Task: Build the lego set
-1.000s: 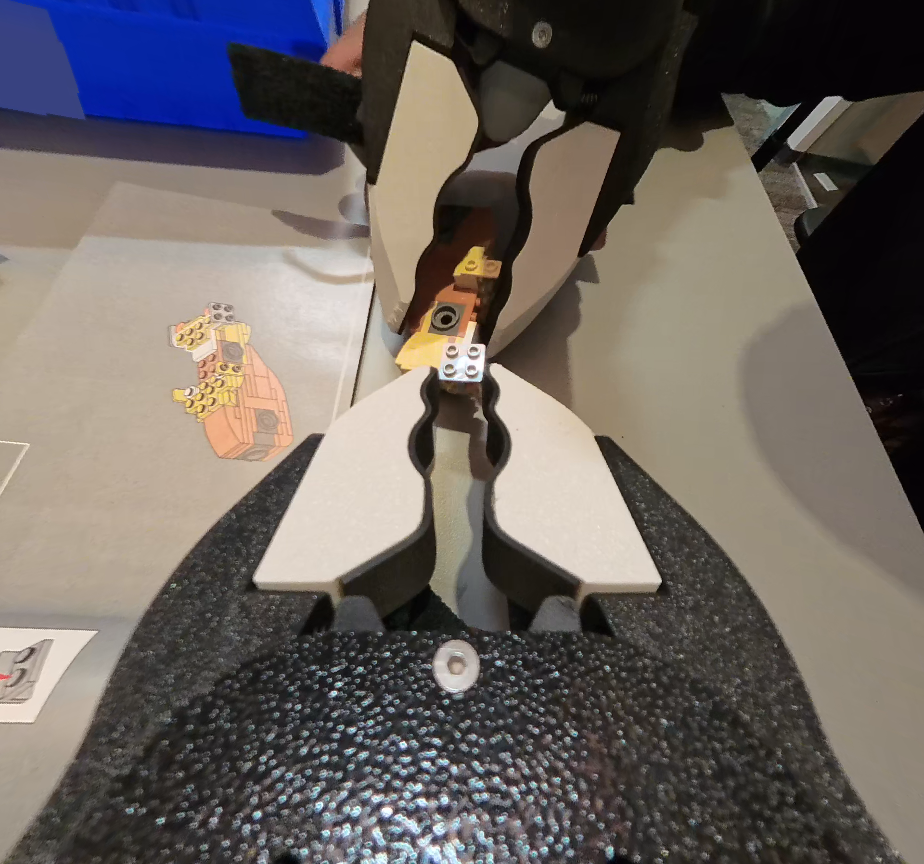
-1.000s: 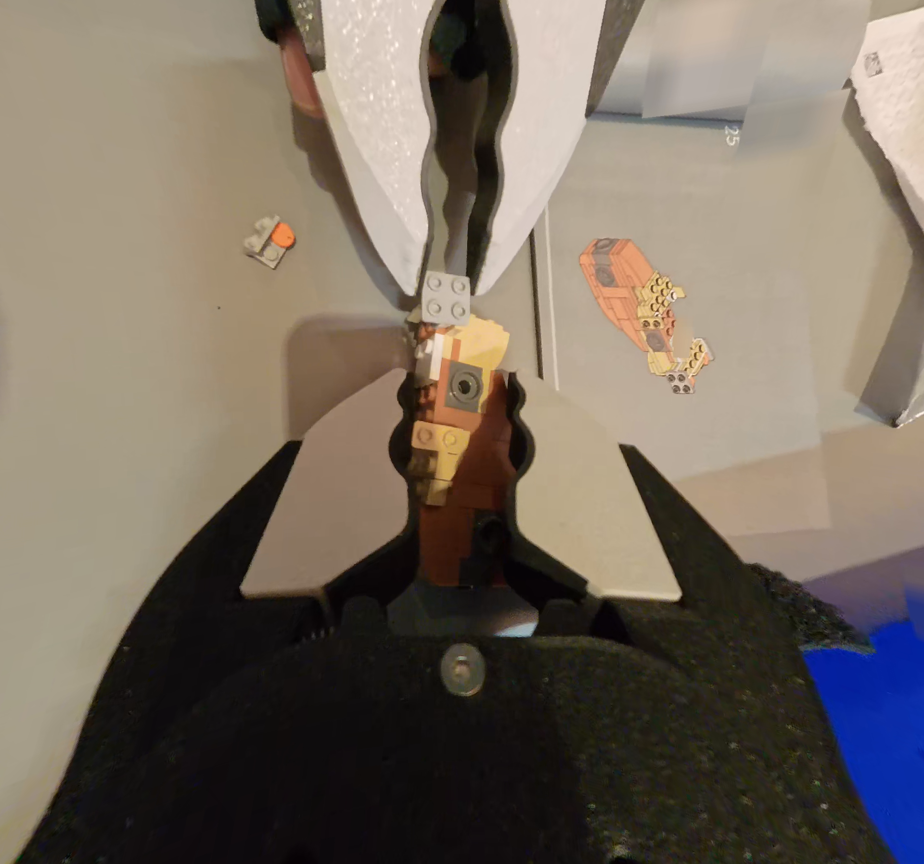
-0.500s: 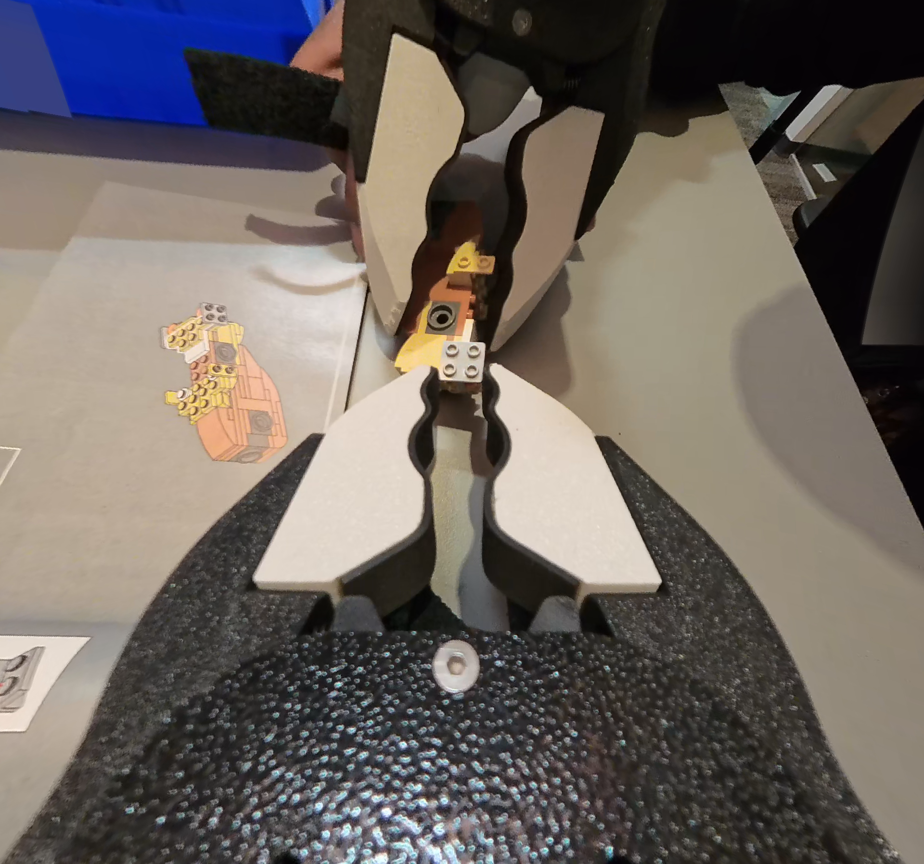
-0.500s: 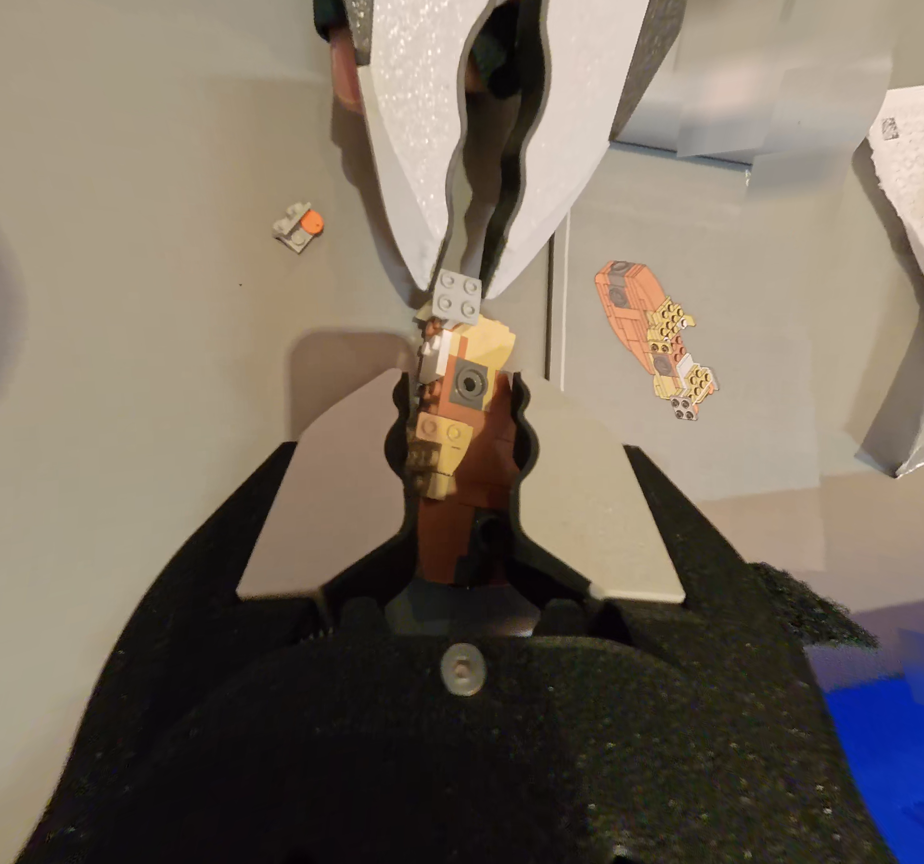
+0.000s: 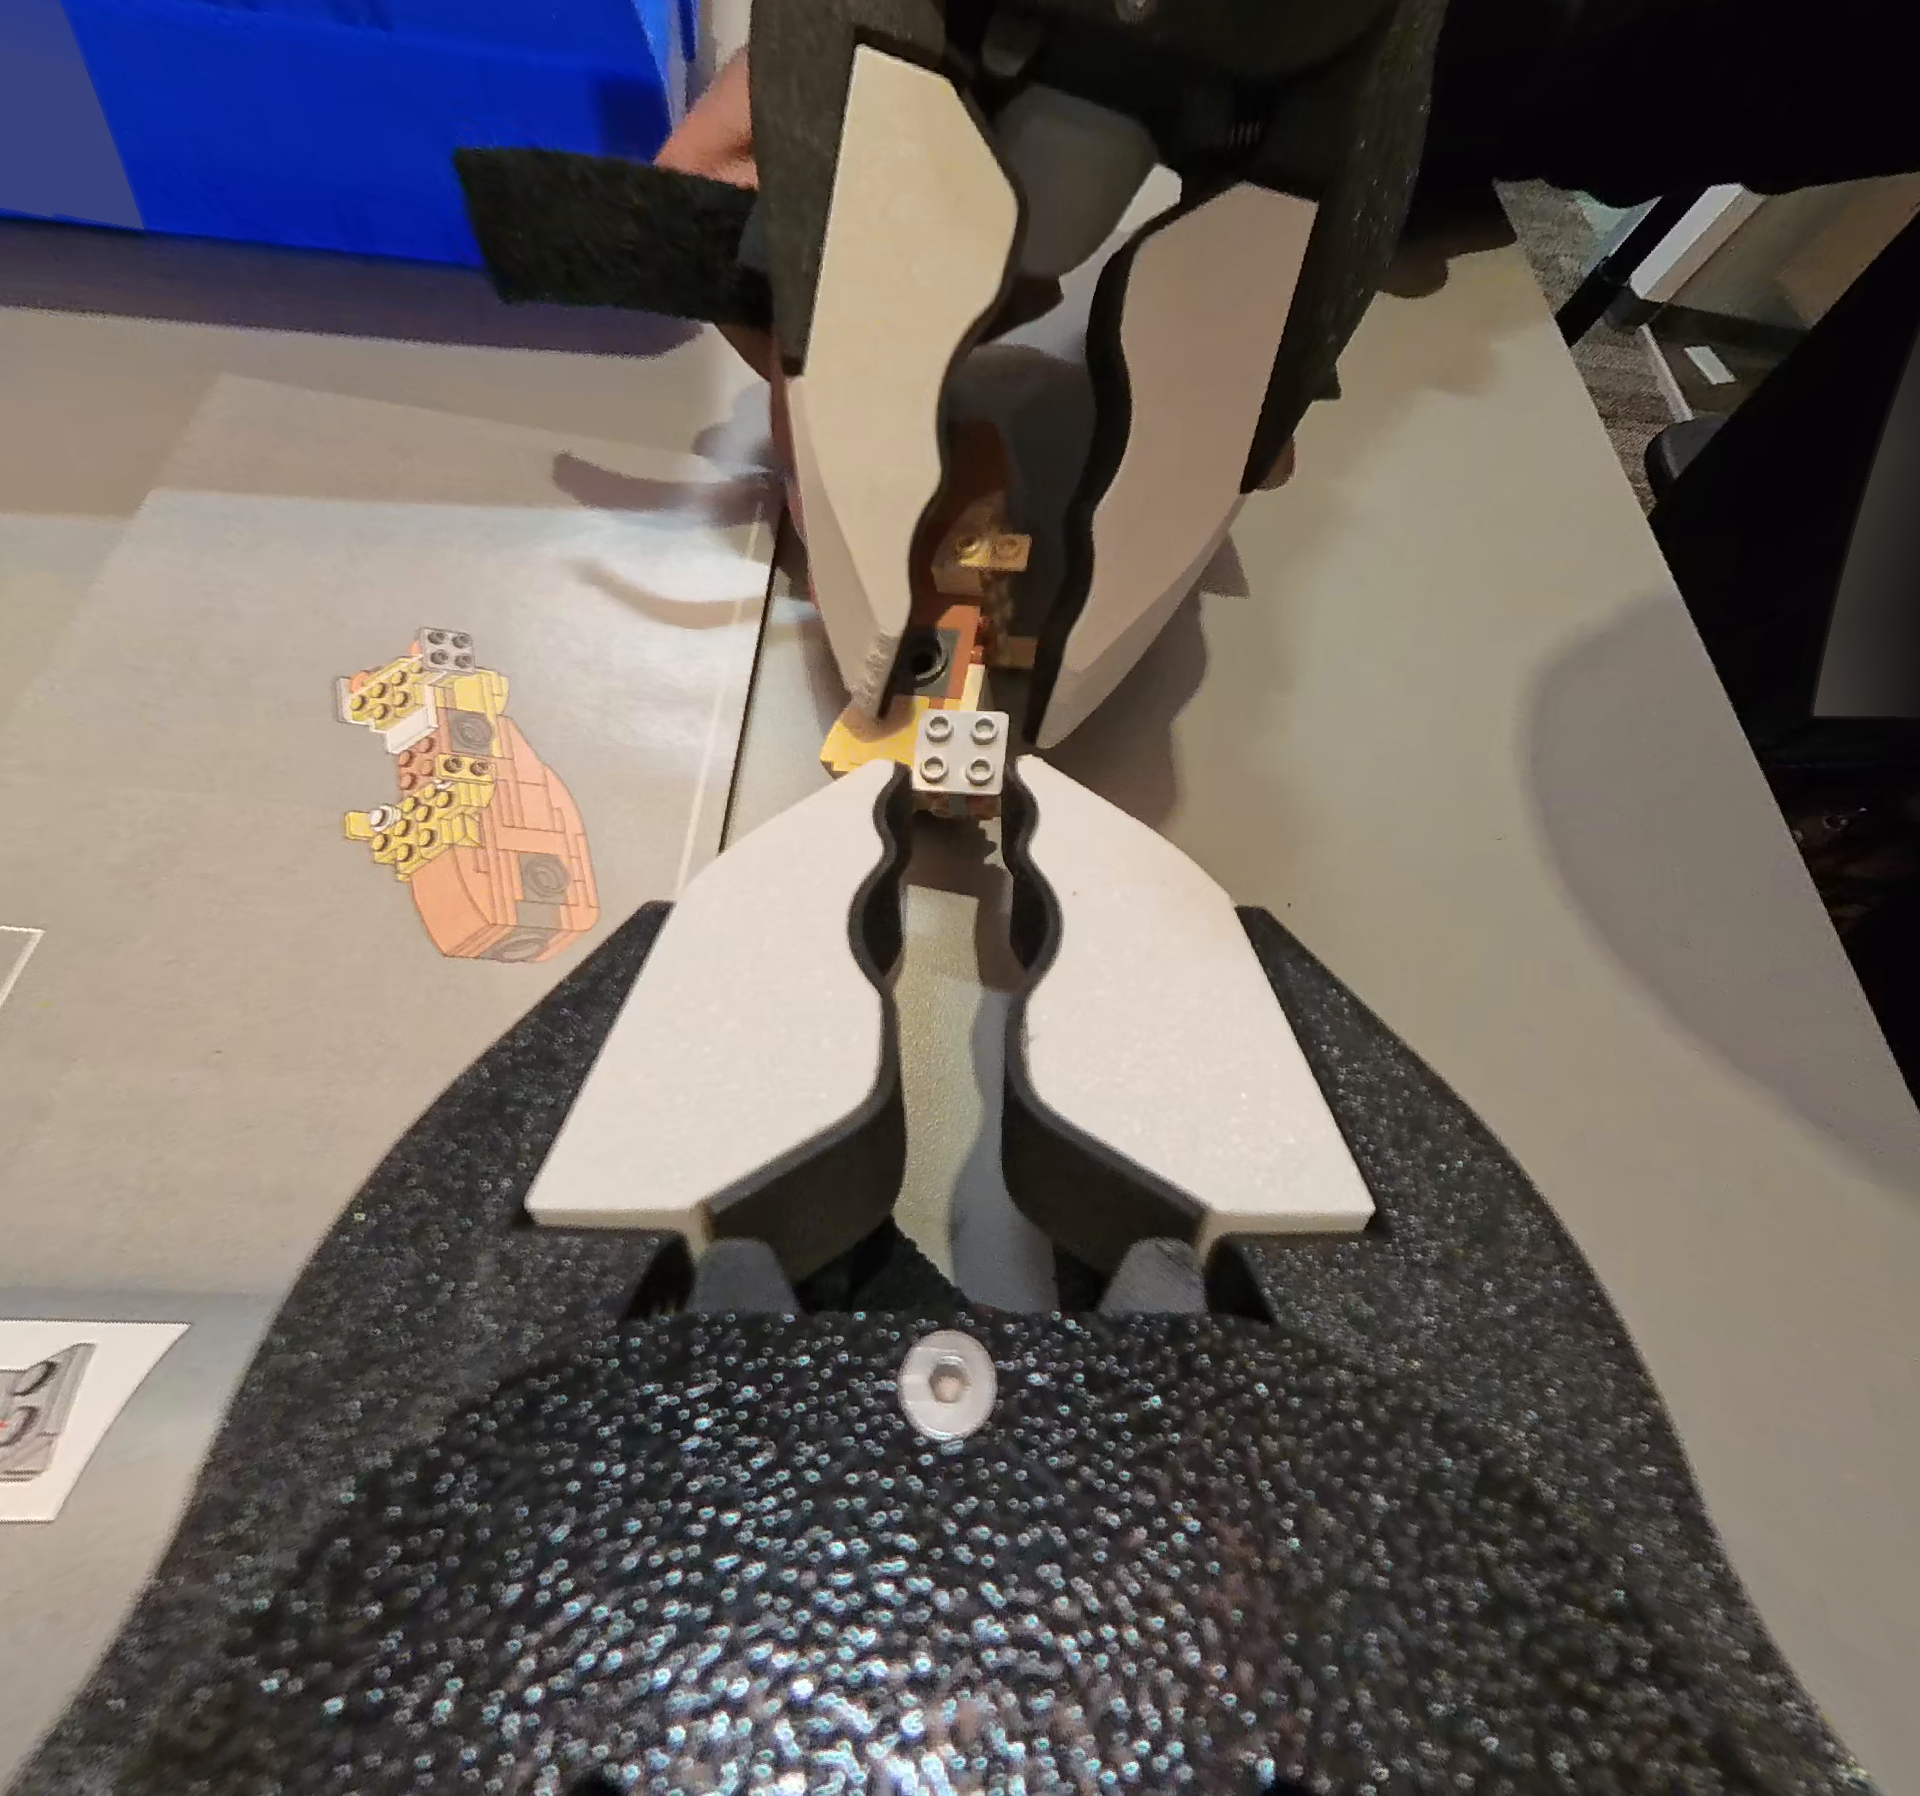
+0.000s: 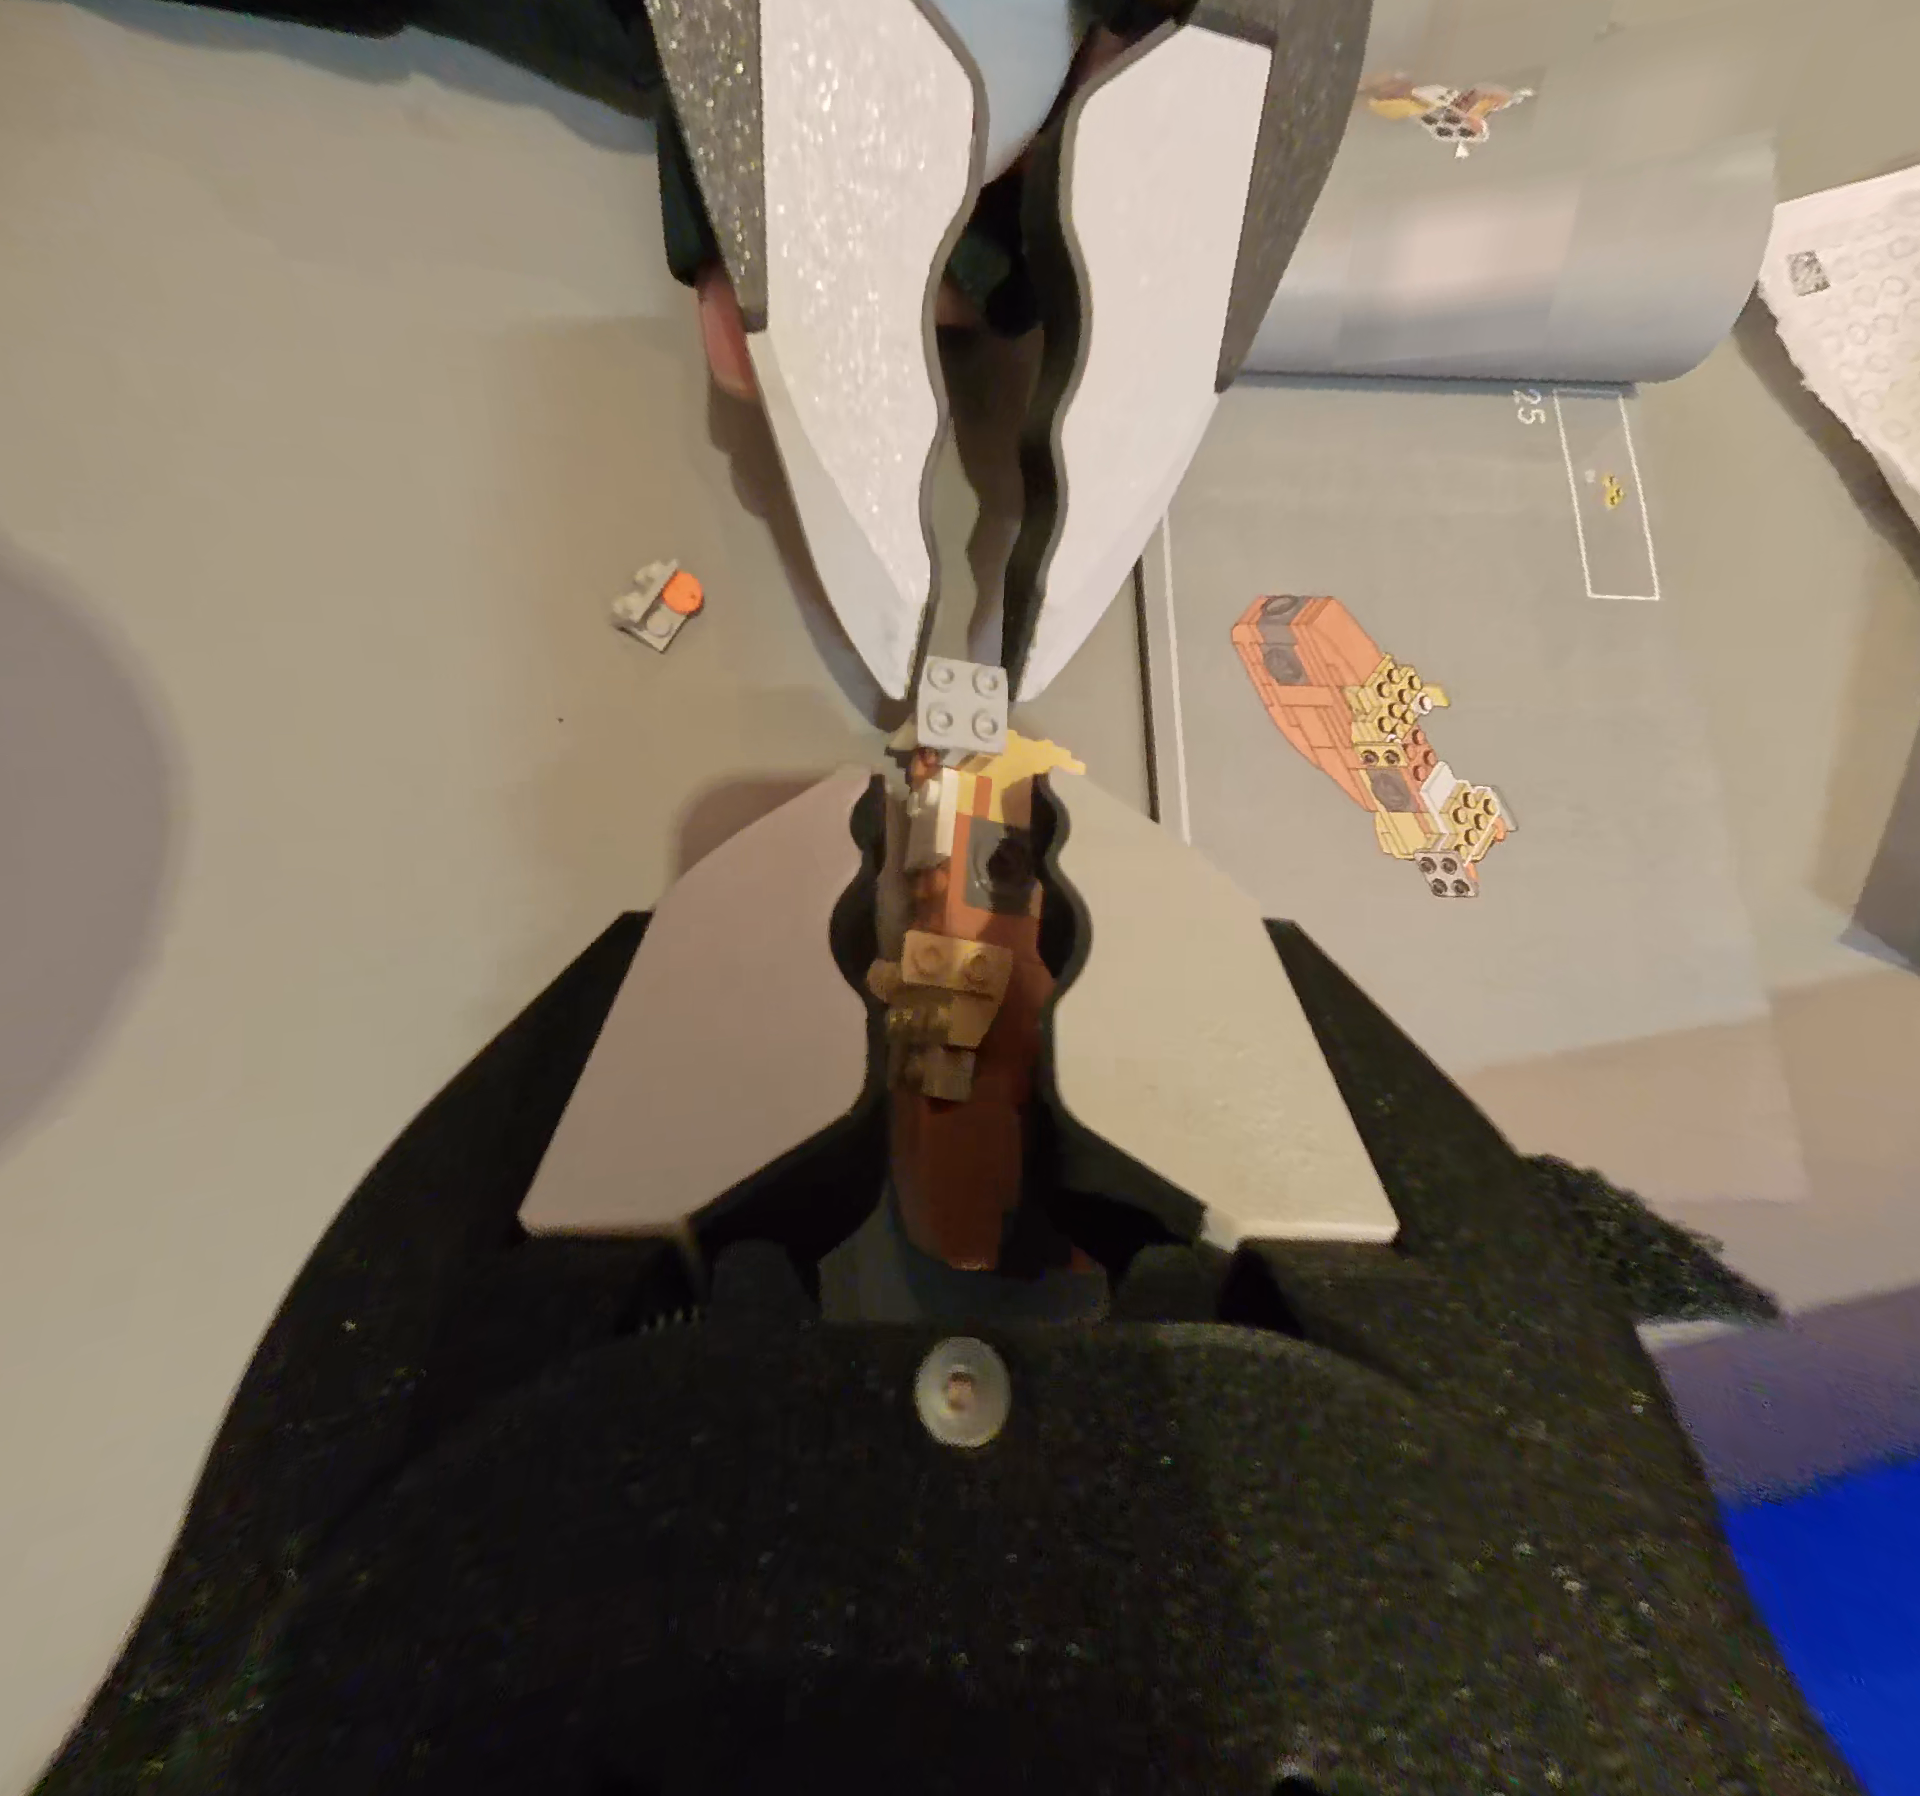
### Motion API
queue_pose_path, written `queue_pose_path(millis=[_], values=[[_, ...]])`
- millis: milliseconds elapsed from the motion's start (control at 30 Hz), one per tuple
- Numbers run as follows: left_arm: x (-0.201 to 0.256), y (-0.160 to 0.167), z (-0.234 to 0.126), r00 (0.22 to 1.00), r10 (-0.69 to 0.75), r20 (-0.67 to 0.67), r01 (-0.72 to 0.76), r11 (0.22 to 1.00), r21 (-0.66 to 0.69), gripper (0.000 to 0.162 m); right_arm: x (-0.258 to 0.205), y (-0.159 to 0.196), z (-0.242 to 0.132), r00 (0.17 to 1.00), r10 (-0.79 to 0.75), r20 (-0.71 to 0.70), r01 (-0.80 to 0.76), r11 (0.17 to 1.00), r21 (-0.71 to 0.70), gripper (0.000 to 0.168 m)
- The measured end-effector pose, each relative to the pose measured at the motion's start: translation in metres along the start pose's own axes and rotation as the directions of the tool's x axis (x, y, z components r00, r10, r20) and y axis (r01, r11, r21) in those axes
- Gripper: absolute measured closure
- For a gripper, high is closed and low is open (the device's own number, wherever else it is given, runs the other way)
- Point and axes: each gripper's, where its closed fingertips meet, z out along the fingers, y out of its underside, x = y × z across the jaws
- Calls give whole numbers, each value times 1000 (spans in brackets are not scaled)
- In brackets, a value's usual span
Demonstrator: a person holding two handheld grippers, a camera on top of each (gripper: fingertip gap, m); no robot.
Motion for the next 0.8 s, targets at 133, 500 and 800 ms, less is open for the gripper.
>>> queue_pose_path(millis=[133,500,800], values=[[0,0,0,1000,0,0,0,1000,0,147,2,-1,0,1000,22,-6,-22,1000,19,147],[-1,0,0,1000,-7,0,7,1000,2,147,6,-4,0,997,78,7,-78,993,84,150],[-2,-1,-1,1000,-15,4,15,1000,7,147,6,-5,1,995,99,4,-99,989,111,154]])
